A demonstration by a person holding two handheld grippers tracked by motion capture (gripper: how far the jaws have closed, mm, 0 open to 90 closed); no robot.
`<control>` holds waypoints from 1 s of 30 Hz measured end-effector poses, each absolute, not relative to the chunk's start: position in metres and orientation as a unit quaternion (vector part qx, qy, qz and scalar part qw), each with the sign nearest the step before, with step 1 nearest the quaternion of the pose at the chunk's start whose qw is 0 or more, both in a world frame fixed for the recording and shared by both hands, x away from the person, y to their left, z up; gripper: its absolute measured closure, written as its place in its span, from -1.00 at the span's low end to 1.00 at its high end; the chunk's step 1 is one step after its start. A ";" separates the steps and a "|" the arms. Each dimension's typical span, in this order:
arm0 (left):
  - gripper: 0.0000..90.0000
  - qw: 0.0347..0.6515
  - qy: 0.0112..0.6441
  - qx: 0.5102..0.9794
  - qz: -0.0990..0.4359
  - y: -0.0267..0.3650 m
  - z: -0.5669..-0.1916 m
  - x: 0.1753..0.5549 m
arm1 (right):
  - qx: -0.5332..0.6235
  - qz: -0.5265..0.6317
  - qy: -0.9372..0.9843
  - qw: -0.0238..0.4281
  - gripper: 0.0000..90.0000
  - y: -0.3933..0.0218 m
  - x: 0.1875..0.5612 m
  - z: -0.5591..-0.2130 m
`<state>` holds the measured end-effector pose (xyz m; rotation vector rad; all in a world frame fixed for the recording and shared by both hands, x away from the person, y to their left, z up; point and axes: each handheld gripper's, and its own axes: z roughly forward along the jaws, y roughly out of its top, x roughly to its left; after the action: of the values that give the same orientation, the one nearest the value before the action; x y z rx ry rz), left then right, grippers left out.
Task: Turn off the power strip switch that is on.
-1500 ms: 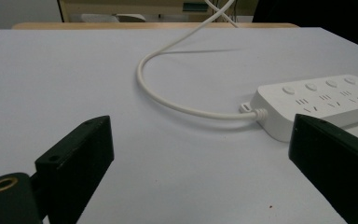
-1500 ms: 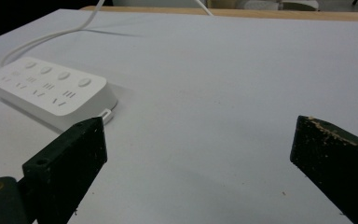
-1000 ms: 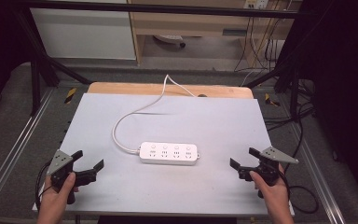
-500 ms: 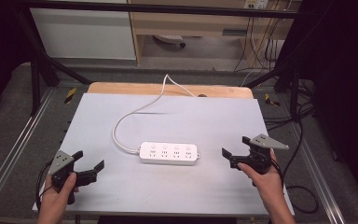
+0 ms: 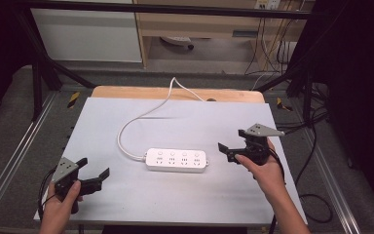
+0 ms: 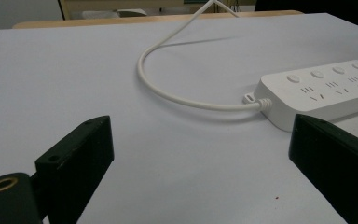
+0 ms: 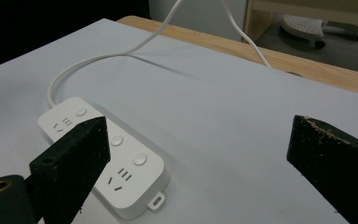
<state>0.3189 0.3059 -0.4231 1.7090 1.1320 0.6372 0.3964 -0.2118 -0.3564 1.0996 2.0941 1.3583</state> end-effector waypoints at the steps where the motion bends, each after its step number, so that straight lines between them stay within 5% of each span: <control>1: -0.86 0.477 0.463 0.700 0.261 0.306 -0.423 0.319 | 0.395 0.487 0.751 0.206 -0.85 -0.212 0.396 -0.356; 30: -0.86 0.473 0.458 0.705 0.264 0.304 -0.423 0.318 | 0.364 0.489 0.773 0.172 -0.66 -0.149 0.433 -0.353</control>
<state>0.3185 0.3044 -0.4230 1.7254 1.1201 0.6459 0.4328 -0.1493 -0.3534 1.0340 2.1948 1.3882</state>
